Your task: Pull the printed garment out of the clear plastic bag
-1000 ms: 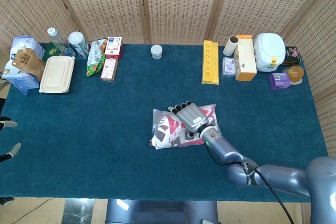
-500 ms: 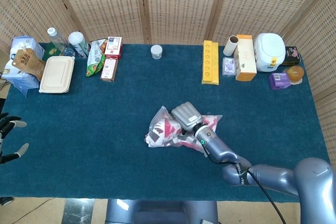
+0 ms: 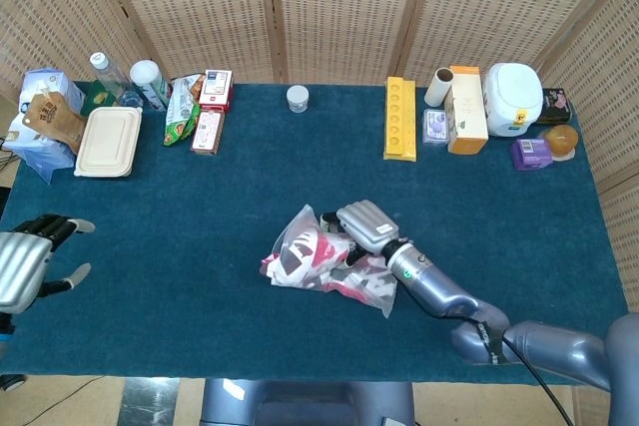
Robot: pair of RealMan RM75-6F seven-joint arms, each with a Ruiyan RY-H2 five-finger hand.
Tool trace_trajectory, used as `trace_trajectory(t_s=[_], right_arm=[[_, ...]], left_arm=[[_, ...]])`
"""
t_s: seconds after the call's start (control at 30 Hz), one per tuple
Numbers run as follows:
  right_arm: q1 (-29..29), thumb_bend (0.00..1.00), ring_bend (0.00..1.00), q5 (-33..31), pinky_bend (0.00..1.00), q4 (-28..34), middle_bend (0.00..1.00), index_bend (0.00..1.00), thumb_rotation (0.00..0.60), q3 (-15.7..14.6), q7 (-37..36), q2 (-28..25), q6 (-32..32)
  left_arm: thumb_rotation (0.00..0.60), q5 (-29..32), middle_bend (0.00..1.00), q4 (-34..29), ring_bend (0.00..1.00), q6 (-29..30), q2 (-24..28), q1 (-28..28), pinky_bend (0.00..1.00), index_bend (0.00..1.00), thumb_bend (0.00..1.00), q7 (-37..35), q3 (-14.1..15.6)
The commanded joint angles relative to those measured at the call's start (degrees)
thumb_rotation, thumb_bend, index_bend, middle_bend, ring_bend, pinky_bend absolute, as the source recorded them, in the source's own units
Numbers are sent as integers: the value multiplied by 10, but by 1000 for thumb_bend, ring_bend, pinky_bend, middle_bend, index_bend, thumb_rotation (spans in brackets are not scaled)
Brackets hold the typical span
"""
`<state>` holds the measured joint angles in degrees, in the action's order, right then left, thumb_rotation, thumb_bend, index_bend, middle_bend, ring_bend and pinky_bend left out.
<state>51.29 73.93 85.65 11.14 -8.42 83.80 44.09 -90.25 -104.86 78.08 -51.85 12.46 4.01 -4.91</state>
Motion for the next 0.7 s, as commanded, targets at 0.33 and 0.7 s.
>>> trace_trajectory(t_s=[0.33, 0.7], right_arm=[[-13, 214, 1000, 23, 1000, 34, 967, 918, 600, 2, -36, -10, 21], [-15, 214, 1000, 20, 1000, 48, 967, 919, 600, 0, -27, -12, 25]], left_arm=[[600, -43, 985, -26, 918, -157, -7, 145, 826, 410, 162, 20, -30], [600, -18, 1000, -43, 1000, -248, -49, 224, 902, 438, 187, -27, -35]])
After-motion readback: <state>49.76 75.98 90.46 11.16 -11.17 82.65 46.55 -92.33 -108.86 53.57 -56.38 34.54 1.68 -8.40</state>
